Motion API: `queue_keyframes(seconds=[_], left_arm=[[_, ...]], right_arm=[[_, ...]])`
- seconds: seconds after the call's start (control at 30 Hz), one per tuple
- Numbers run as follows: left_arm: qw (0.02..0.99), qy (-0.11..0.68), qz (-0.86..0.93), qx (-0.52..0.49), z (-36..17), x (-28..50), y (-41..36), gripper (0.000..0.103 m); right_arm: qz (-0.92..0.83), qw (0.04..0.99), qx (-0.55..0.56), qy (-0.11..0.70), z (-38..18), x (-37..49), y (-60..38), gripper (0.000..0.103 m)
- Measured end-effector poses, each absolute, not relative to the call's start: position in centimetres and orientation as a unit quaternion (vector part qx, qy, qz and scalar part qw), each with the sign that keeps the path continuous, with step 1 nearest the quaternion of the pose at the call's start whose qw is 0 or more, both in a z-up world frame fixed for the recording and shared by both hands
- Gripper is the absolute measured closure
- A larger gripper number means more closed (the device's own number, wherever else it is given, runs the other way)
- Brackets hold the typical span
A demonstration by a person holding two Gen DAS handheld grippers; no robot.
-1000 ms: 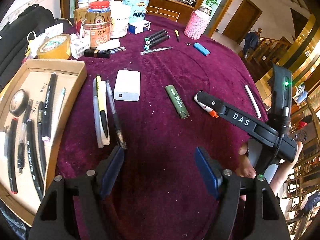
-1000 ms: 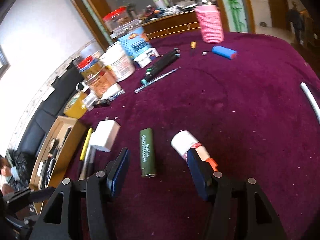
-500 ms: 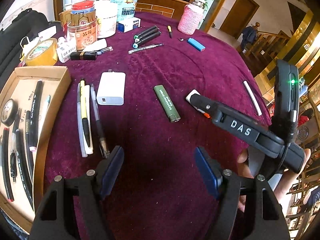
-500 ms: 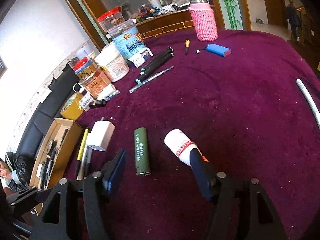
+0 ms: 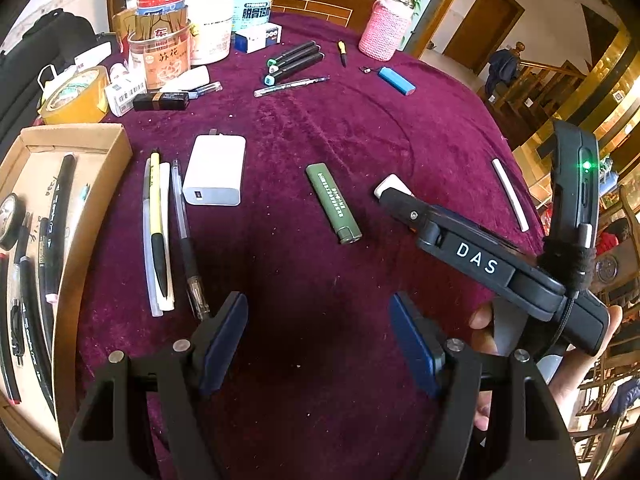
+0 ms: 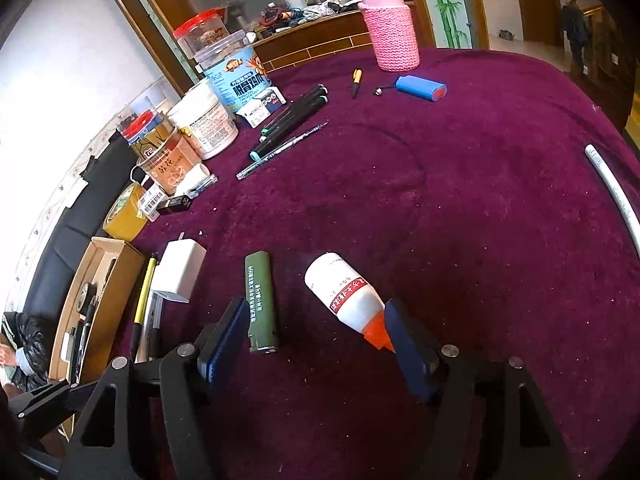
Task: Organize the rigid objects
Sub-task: 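Grasp the white glue bottle with the right tool while the left tool approaches the green cylinder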
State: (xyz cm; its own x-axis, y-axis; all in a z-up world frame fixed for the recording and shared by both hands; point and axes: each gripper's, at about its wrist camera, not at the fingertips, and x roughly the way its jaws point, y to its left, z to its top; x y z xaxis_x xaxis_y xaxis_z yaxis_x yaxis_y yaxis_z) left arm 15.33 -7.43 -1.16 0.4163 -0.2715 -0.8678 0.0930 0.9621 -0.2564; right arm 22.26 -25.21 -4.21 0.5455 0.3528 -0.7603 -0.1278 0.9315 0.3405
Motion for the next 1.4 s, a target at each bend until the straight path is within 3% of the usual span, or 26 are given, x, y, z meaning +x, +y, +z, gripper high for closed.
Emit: queue_keyframes(seconds=[0.4, 0.93, 1.0, 1.03, 1.1, 1.17, 1.4], left_arm=[[0.840, 0.526, -0.106, -0.081, -1.1, 15.1, -7.5, 0.031], [0.826, 0.549, -0.093, -0.083, -3.0, 18.0, -7.3, 0.031], [0.825, 0.551, -0.091, -0.089, -3.2, 18.1, -7.3, 0.031], [0.825, 0.550, -0.086, -0.092, -3.2, 18.0, -7.4, 0.031], [0.825, 0.551, -0.085, -0.090, -3.3, 18.0, -7.7, 0.031], [0.826, 0.552, -0.082, -0.082, -3.3, 18.3, -8.2, 0.031], [0.834, 0.545, -0.070, -0.054, -3.5, 20.2, -9.8, 0.031]], right_arm=[[0.118, 0.881, 0.172, 0.424, -3.2, 22.0, -27.9, 0.029], [0.105, 0.870, 0.092, 0.473, -5.3, 22.6, -26.4, 0.031], [0.098, 0.866, 0.080, 0.484, -5.8, 22.8, -26.1, 0.047], [0.094, 0.865, 0.075, 0.488, -5.9, 22.8, -26.0, 0.050], [0.093, 0.865, 0.072, 0.488, -5.9, 22.7, -26.1, 0.070], [0.096, 0.862, 0.076, 0.493, -5.9, 22.7, -26.2, 0.078], [0.098, 0.850, 0.135, 0.500, -6.0, 22.9, -28.1, 0.081]])
